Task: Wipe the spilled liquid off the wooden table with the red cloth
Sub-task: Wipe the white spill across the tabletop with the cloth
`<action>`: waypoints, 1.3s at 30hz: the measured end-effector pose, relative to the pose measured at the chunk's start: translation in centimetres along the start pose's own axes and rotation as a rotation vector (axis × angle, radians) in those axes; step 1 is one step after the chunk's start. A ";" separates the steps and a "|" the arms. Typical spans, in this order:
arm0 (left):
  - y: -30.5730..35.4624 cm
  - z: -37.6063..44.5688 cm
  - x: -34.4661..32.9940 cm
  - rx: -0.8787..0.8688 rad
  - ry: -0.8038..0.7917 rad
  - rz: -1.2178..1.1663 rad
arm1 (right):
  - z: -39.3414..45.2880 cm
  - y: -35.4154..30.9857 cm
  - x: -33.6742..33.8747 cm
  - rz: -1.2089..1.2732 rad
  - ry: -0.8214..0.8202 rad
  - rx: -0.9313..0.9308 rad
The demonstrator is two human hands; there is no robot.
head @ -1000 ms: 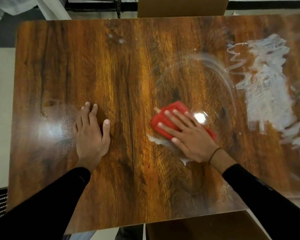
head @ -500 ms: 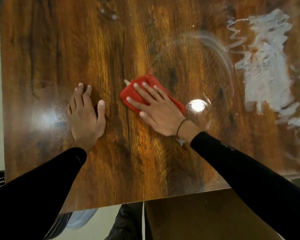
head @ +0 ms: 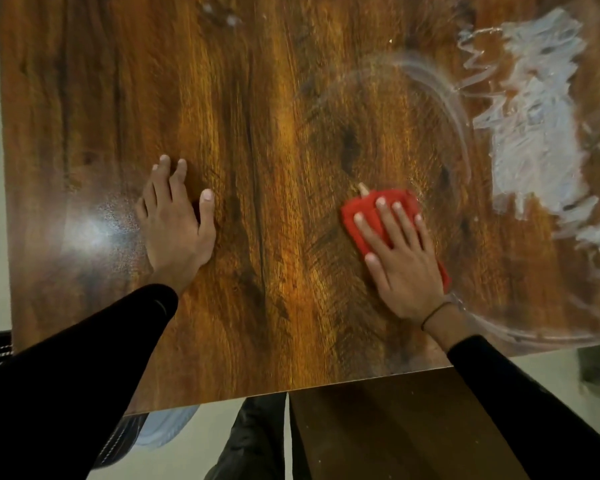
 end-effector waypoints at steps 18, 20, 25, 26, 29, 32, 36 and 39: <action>-0.2 0.3 -0.3 0.028 -0.008 0.085 | 0.3 -10.9 -2.3 -0.035 -0.044 0.397; -0.4 0.4 -0.4 0.029 -0.018 0.077 | -1.0 -8.6 -2.4 -0.052 -0.048 0.360; -0.3 0.2 -0.2 0.018 -0.033 0.067 | 1.1 -1.1 -0.4 -0.010 -0.003 0.027; -0.2 0.2 -0.1 0.018 -0.035 0.067 | 2.4 0.0 0.2 0.008 0.013 -0.058; 0.1 0.2 0.2 0.022 -0.041 0.066 | 7.7 1.3 1.7 0.074 0.051 -0.233; 0.3 0.2 0.2 0.010 -0.041 0.076 | 14.2 -0.7 2.7 0.083 0.053 -0.224; 0.2 0.3 -0.1 -0.031 -0.017 0.096 | 19.5 -7.3 2.8 0.009 0.024 -0.068; 0.5 0.3 -0.2 -0.078 -0.017 0.118 | 17.9 -12.0 1.9 -0.050 0.008 0.122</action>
Point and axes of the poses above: each hand's wrist, its own z-axis towards the middle knuckle, its own x-axis out of the back of the hand, y = z × x, the point moved 7 cm from there along z, towards the middle knuckle, and after that the axes turned 8 degrees about -x, right-handed, at the moved point
